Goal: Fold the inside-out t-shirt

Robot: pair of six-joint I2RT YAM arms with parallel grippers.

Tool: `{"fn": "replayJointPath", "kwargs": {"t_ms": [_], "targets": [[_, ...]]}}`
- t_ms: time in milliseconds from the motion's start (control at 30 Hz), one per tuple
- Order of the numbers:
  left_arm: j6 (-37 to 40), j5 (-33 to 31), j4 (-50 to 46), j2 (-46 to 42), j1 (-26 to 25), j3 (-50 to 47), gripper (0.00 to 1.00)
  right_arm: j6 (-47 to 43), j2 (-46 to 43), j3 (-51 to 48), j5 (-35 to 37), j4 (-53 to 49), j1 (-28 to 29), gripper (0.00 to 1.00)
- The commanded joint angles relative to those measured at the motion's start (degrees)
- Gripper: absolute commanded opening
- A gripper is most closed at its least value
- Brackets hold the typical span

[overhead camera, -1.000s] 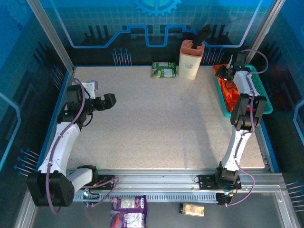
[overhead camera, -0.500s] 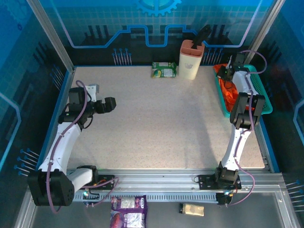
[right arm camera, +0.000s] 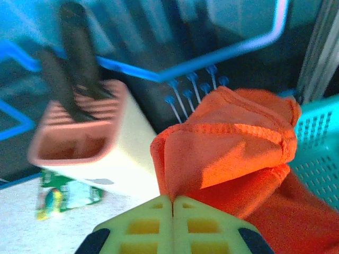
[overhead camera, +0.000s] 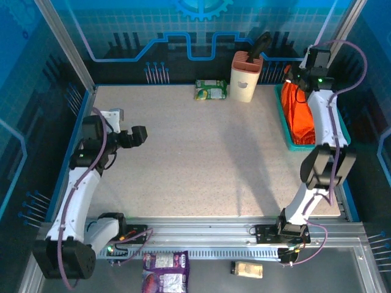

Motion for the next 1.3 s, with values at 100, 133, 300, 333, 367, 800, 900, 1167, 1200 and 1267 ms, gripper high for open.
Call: {"fn": "replayJointPath", "kwargs": {"t_ms": [100, 133, 300, 333, 367, 800, 900, 1167, 1200, 1267], "targets": [[-5.8, 4.4, -0.2, -4.9, -0.5, 2.9, 0.99, -1.4, -11.7, 0.0, -1.1, -6.3, 5.5, 0.00], [-6.4, 4.8, 0.1, -5.3, -0.6, 3.1, 0.99, -1.5, -12.9, 0.7, -1.4, -7.8, 6.7, 0.00], [-8.9, 7.5, 1.6, -6.9, -0.8, 4.4, 0.99, 0.1, -16.9, 5.8, -5.9, -13.1, 13.7, 0.00], [-9.2, 8.1, 1.8, -7.0, -0.8, 4.8, 0.99, 0.5, -17.3, 6.6, -6.7, -13.5, 15.4, 0.00], [-9.7, 8.7, 2.0, -7.0, -0.9, 5.1, 0.98, 1.1, -17.5, 7.6, -7.6, -13.9, 17.2, 0.00], [-13.6, 14.5, 4.4, -5.5, -1.8, 7.1, 0.94, 4.9, -12.0, 21.4, -10.6, -11.9, 40.2, 0.00], [-13.2, 14.5, 3.7, -5.6, -2.0, 6.9, 0.94, 5.9, -11.6, 19.1, -8.6, -10.6, 40.2, 0.00], [-12.9, 14.2, 1.3, -5.4, -2.5, 4.4, 0.90, 7.8, -15.2, -5.1, 0.3, -5.1, 33.8, 0.01], [-13.0, 14.3, 1.1, -5.2, -2.6, 3.9, 0.90, 8.3, -15.4, -8.5, 1.2, -4.5, 31.8, 0.02], [-13.3, 14.3, 1.0, -4.5, -3.0, 3.1, 0.90, 9.5, -15.3, -13.7, 2.1, -4.6, 28.3, 0.07]]}}
